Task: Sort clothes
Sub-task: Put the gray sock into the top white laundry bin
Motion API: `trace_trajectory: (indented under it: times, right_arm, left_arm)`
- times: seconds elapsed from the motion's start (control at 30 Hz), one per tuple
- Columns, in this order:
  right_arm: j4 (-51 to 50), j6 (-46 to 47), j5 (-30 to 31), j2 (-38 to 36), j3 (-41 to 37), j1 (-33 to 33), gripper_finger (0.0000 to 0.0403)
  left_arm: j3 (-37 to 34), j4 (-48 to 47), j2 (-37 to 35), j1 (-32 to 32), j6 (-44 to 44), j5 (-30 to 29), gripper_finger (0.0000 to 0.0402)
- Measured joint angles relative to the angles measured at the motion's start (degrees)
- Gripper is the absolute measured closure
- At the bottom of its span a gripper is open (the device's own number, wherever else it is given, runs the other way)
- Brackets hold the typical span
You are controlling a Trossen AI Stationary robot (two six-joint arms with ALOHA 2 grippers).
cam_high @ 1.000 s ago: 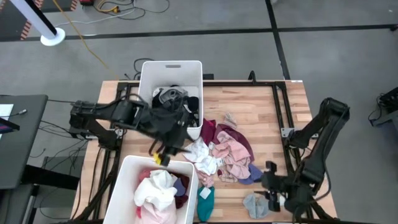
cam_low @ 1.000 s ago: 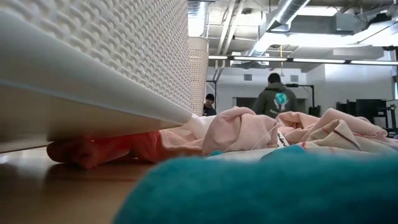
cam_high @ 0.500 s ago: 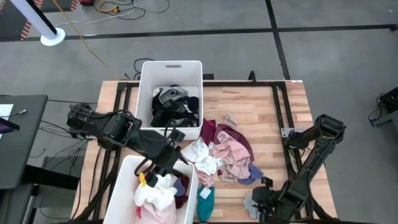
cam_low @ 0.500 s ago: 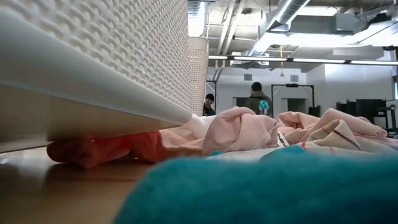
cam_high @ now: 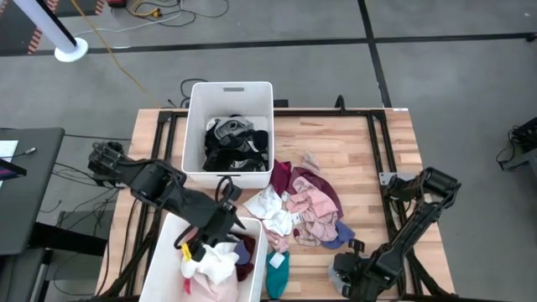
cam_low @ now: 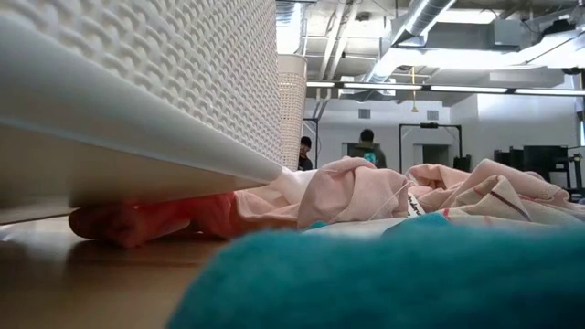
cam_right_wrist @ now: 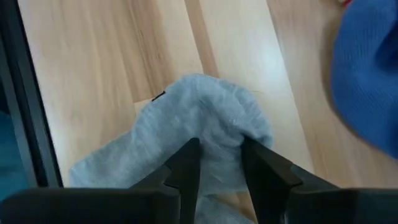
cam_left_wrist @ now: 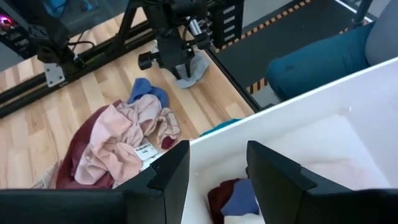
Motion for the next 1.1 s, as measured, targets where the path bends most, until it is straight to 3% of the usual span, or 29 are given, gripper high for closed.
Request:
trace_trajectory:
  times: [0.2, 0.47, 0.6, 0.77, 1.1]
  right_arm:
    - [-1.22, -0.43, -0.04, 1.05, 0.05, -0.36, 0.0289]
    - [-0.95, -7.31, -0.54, 1.05, -0.06, -2.13, 0.0392]
    - [-0.72, -10.97, -0.76, 1.10, -0.08, -3.96, 0.0394]
    - [-1.12, -16.42, 1.00, -0.10, -0.06, -5.97, 0.0400]
    - [-3.14, -28.81, 10.49, -11.15, -0.35, -9.85, 0.0402]
  left_arm:
    - [0.00, -0.75, 0.00, -2.64, -1.38, -2.03, 0.0246]
    - [-0.02, -2.39, 0.00, -6.41, -3.02, -2.94, 0.0246]
    - [-0.02, -4.22, 0.00, -8.26, -4.61, -4.62, 0.0246]
    - [-0.05, -7.56, 0.00, -10.69, -6.63, -10.83, 0.0246]
    - [-5.07, -7.92, 0.00, -14.09, -9.57, -17.41, 0.0246]
